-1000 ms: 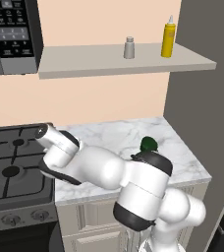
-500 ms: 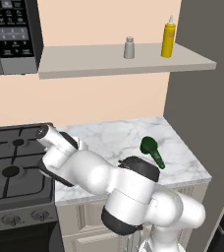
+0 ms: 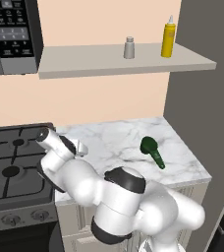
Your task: There are various items on the counter. Only move the condiments/shakers into the cabinet.
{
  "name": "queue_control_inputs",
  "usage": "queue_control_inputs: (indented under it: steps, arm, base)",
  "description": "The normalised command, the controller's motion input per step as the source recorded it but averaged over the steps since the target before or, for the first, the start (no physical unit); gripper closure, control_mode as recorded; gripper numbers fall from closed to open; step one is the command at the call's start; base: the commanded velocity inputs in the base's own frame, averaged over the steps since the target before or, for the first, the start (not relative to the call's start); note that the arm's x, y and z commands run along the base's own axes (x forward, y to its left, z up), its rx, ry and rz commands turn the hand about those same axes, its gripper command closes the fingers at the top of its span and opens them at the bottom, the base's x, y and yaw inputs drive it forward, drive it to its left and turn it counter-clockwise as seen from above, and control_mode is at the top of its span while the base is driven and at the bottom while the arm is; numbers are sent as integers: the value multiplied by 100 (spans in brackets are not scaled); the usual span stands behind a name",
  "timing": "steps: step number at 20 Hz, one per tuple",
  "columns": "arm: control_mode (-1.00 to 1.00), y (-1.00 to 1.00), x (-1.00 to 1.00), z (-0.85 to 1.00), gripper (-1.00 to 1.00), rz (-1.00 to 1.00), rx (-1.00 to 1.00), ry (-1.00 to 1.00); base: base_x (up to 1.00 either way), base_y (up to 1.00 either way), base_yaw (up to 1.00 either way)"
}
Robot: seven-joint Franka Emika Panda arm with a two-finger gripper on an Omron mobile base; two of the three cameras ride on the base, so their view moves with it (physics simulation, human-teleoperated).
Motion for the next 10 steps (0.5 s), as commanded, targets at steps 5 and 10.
queue_control_inputs:
  steps: [5,10]
  arm:
    - [-100,0,14,-11,-100,0,0,-1]
    - [-100,5,21,-11,-100,1,0,0]
  base:
    - [0,0,0]
    - [0,0,0]
